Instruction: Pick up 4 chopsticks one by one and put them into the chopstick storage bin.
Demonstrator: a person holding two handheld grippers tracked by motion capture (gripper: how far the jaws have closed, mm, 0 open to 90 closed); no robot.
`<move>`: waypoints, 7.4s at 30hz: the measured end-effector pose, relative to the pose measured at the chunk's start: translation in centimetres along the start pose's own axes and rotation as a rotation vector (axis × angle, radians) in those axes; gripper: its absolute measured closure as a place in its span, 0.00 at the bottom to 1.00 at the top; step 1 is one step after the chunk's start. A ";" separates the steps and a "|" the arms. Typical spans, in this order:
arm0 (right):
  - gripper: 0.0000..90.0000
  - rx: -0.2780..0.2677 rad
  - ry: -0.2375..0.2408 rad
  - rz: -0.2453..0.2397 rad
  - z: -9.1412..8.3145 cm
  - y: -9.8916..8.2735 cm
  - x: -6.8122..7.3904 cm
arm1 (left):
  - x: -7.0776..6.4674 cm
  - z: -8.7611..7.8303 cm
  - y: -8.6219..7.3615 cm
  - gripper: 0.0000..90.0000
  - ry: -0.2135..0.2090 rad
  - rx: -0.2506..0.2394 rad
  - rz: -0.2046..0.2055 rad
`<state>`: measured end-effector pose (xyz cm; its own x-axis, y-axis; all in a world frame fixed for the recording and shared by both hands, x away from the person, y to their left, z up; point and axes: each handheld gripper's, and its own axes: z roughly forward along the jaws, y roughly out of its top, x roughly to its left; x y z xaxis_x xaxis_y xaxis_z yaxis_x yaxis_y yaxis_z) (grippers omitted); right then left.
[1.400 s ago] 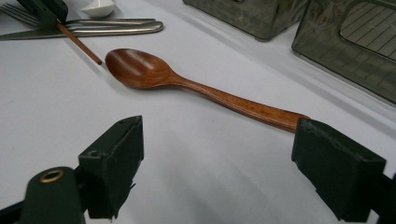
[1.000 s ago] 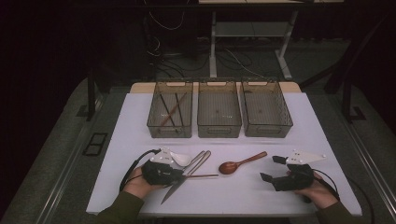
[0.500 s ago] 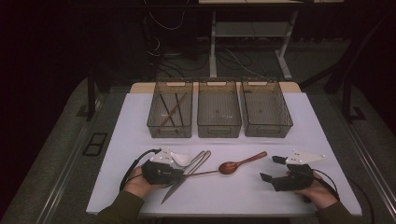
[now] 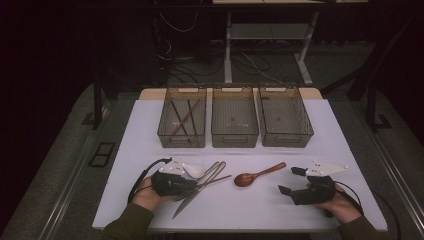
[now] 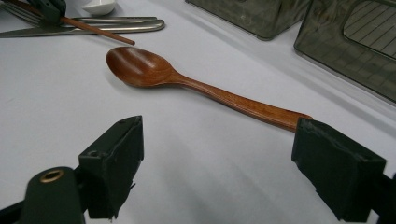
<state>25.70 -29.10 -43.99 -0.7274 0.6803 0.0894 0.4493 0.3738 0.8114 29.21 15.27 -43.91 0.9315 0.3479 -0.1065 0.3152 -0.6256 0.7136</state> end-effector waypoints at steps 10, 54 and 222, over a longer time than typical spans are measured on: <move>0.18 0.000 0.000 -0.001 0.0 0.0 0.0 | 0.3 -0.4 0.2 0.93 0.012 -0.010 -0.011; 0.18 0.005 0.002 0.000 0.2 0.0 0.0 | 1.8 -4.3 2.4 0.93 0.116 -0.176 -0.144; 0.18 0.040 0.003 0.040 0.2 -0.1 -0.2 | -0.2 -2.1 1.7 0.10 0.220 -0.229 -0.165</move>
<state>25.91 -29.17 -44.22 -0.7102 0.6931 0.1233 0.4986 0.3715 0.7832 29.16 15.67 -41.22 0.8025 0.5884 -0.0993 0.3858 -0.3846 0.8386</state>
